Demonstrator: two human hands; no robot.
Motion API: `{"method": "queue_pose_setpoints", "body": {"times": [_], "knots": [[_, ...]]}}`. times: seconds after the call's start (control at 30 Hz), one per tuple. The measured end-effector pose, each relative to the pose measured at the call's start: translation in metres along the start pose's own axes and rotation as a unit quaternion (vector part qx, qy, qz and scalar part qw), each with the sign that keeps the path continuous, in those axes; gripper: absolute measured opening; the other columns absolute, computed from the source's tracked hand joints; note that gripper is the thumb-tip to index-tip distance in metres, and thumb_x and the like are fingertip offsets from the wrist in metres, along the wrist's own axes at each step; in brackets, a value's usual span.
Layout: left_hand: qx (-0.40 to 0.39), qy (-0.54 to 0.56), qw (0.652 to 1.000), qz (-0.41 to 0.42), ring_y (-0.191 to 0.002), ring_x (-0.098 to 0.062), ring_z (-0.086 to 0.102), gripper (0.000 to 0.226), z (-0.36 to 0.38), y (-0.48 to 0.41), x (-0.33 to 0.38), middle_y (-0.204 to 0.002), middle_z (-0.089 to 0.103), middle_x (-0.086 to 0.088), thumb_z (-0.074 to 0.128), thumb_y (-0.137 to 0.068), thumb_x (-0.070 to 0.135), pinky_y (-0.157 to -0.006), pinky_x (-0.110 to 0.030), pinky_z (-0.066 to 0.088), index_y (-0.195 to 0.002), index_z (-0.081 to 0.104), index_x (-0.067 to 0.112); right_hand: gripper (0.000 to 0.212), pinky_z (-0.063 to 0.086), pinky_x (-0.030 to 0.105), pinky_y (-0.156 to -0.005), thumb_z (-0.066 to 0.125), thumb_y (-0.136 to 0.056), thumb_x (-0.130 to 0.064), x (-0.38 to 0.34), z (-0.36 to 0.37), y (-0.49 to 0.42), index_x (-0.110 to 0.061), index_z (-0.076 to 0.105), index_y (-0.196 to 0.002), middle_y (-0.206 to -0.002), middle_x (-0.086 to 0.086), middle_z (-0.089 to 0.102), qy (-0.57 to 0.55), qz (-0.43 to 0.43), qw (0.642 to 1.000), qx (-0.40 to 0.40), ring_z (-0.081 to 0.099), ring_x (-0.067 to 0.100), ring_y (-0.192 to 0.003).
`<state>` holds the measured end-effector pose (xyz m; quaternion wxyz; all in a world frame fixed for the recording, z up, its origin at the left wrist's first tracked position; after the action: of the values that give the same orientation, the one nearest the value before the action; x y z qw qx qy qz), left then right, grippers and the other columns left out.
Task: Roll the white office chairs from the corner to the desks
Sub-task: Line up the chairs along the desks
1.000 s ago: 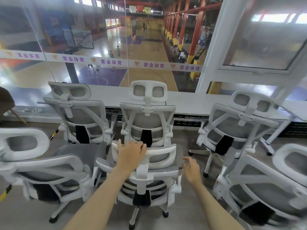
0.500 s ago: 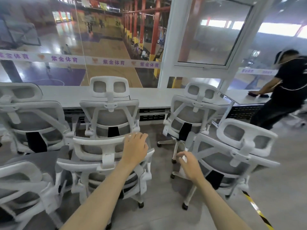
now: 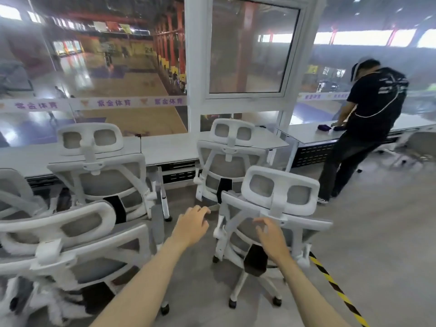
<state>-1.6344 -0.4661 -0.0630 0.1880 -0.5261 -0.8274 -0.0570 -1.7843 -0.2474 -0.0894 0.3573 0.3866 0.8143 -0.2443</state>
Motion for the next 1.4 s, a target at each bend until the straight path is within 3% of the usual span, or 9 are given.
{"method": "queue_pose_setpoints", "body": {"times": [0.37,0.53,0.63,0.7,0.8,0.9,1.03,1.23,1.4], "knots": [[-0.016,0.091,0.994,-0.059,-0.127,-0.02,0.048,0.04,0.047,-0.126,0.07,-0.142,0.05,0.005,0.048,-0.1,0.03,-0.099,-0.043,0.046,-0.14,0.048,0.025,0.042,0.049,0.037,-0.099,0.043,-0.096,0.001,0.122,-0.133,-0.048,-0.017,0.055,-0.132,-0.125,0.0,0.06,-0.054,0.131,0.97,0.2,0.055,0.02,-0.118],[-0.031,0.213,0.971,-0.107,-0.108,-0.017,0.061,0.034,0.071,-0.195,0.063,-0.124,0.061,0.007,0.041,-0.102,0.047,-0.089,-0.04,0.052,-0.126,0.056,0.027,0.038,0.047,0.039,-0.093,0.038,-0.101,-0.002,0.165,-0.147,-0.073,-0.014,0.053,-0.134,-0.118,-0.004,0.052,-0.073,0.205,0.942,0.257,0.054,0.022,-0.116],[-0.027,0.289,0.947,-0.14,-0.104,-0.02,0.064,0.043,0.09,-0.228,0.054,-0.109,0.067,0.004,0.03,-0.104,0.052,-0.089,-0.04,0.051,-0.106,0.063,0.024,0.029,0.045,0.038,-0.083,0.034,-0.108,-0.018,0.18,-0.148,-0.091,-0.008,0.059,-0.118,-0.103,0.002,0.056,-0.114,0.229,0.924,0.282,0.056,0.023,-0.102],[-0.035,0.309,0.936,-0.162,-0.115,-0.02,0.061,0.052,0.108,-0.244,0.045,-0.121,0.067,0.003,0.025,-0.106,0.051,-0.096,-0.039,0.047,-0.121,0.066,0.021,0.036,0.038,0.036,-0.078,0.031,-0.11,-0.029,0.189,-0.145,-0.101,-0.008,0.06,-0.109,-0.094,0.001,0.055,-0.169,0.248,0.904,0.304,0.052,0.017,-0.089],[-0.047,0.357,0.911,-0.202,-0.103,-0.014,0.063,0.068,0.132,-0.259,0.029,-0.107,0.071,0.006,0.02,-0.1,0.067,-0.096,-0.039,0.045,-0.108,0.072,0.024,0.053,0.042,0.041,-0.089,0.024,-0.106,-0.051,0.216,-0.132,-0.115,-0.02,0.066,-0.111,-0.109,0.003,0.063,-0.179,0.277,0.883,0.333,0.055,0.022,-0.106],[0.019,0.341,0.915,-0.213,-0.081,-0.014,0.066,0.082,0.148,-0.263,0.02,-0.08,0.072,0.004,0.017,-0.095,0.076,-0.08,-0.037,0.048,-0.084,0.075,0.018,0.062,0.042,0.055,-0.102,0.017,-0.099,-0.068,0.245,-0.124,-0.123,-0.034,0.068,-0.102,-0.114,0.0,0.064,-0.132,0.31,0.873,0.352,0.051,0.026,-0.121],[0.16,0.26,0.938,-0.167,-0.052,-0.026,0.053,0.085,0.152,-0.253,0.03,-0.045,0.051,-0.001,0.013,-0.101,0.065,-0.063,-0.045,0.046,-0.053,0.05,0.006,0.057,0.041,0.044,-0.098,0.019,-0.103,-0.059,0.247,-0.135,-0.126,-0.029,0.068,-0.105,-0.104,-0.015,0.058,-0.109,0.268,0.885,0.366,0.048,0.017,-0.115],[0.187,0.167,0.952,-0.178,-0.046,-0.02,0.046,0.072,0.165,-0.23,0.066,-0.041,0.044,0.004,0.016,-0.106,0.049,-0.072,-0.038,0.042,-0.047,0.038,0.015,0.042,0.047,0.046,-0.084,0.026,-0.107,-0.033,0.278,-0.167,-0.142,-0.027,0.064,-0.091,-0.092,-0.003,0.062,-0.08,0.202,0.923,0.317,0.054,0.024,-0.098],[0.227,0.138,0.95,-0.164,-0.04,-0.01,0.035,0.06,0.166,-0.2,0.111,-0.042,0.034,0.011,0.029,-0.105,0.037,-0.07,-0.034,0.037,-0.048,0.038,0.02,0.046,0.037,0.038,-0.063,0.024,-0.107,-0.045,0.292,-0.194,-0.151,-0.033,0.038,-0.065,-0.065,-0.006,0.045,-0.028,0.146,0.963,0.225,0.043,0.019,-0.07]]}}
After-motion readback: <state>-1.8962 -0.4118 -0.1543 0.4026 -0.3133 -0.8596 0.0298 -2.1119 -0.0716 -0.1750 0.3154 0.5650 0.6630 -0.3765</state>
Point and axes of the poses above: each hand's wrist, its own y-axis away from the middle knuckle, its own z-axis out of the palm, x = y × z, the point moved 8 cm from there along -y, towards the middle knuckle
